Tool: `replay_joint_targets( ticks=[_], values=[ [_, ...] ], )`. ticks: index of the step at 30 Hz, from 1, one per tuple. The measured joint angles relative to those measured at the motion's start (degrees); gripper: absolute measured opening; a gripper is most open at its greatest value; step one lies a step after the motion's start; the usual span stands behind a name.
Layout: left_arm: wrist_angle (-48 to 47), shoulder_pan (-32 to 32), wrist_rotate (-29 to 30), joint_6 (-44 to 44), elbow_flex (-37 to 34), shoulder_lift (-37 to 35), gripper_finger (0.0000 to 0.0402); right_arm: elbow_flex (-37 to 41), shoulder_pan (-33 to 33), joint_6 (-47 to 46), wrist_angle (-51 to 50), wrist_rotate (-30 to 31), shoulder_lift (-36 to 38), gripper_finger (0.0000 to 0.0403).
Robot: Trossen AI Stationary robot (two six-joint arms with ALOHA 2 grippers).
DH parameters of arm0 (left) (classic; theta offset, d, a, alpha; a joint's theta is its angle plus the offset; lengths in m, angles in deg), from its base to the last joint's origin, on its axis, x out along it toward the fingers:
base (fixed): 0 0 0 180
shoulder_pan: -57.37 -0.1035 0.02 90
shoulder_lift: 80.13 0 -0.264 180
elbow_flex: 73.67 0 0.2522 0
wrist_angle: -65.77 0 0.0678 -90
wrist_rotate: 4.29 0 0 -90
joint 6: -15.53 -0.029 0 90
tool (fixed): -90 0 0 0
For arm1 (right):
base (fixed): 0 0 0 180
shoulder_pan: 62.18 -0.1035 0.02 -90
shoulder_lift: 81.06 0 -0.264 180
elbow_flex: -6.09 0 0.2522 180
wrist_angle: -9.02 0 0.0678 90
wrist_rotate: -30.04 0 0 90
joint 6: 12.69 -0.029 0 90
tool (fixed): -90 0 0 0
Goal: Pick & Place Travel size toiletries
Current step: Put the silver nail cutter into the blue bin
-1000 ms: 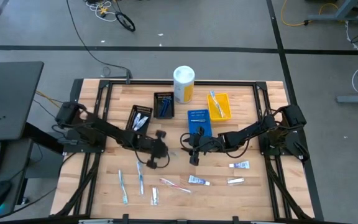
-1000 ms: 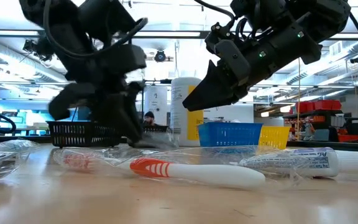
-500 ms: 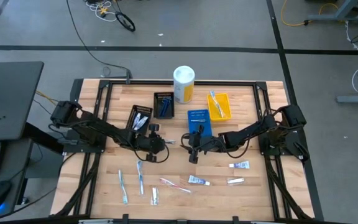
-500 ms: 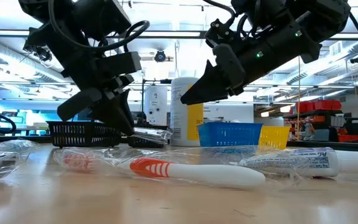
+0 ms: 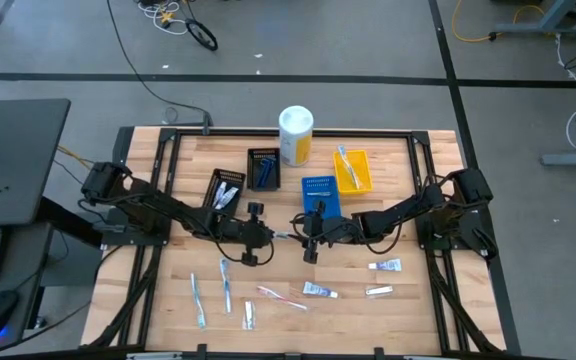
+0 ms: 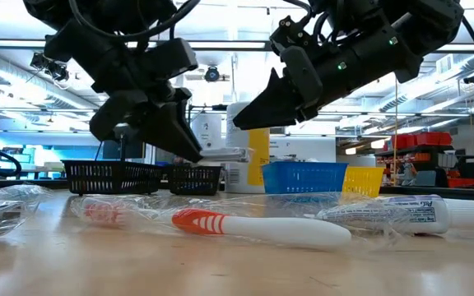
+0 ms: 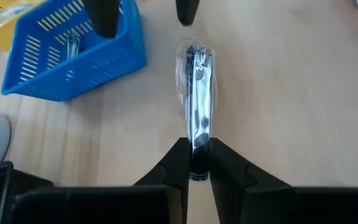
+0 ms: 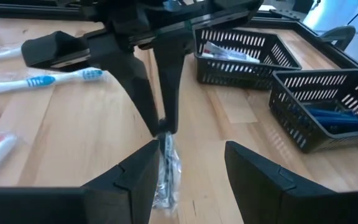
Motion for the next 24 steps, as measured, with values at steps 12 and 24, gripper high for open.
replay_joint_targets(
  ticks=[12,24],
  values=[
    [6.02,-0.27,2.80,-0.59,0.02,-0.09,0.0046,-0.01,0.14,0.00,-0.28,-0.19,-0.02,0.0192],
    [8.57,-2.25,-1.25,1.36,0.02,-0.09,0.0047,0.00,0.14,1.25,-5.96,1.49,-0.01,0.0192]
  ],
)
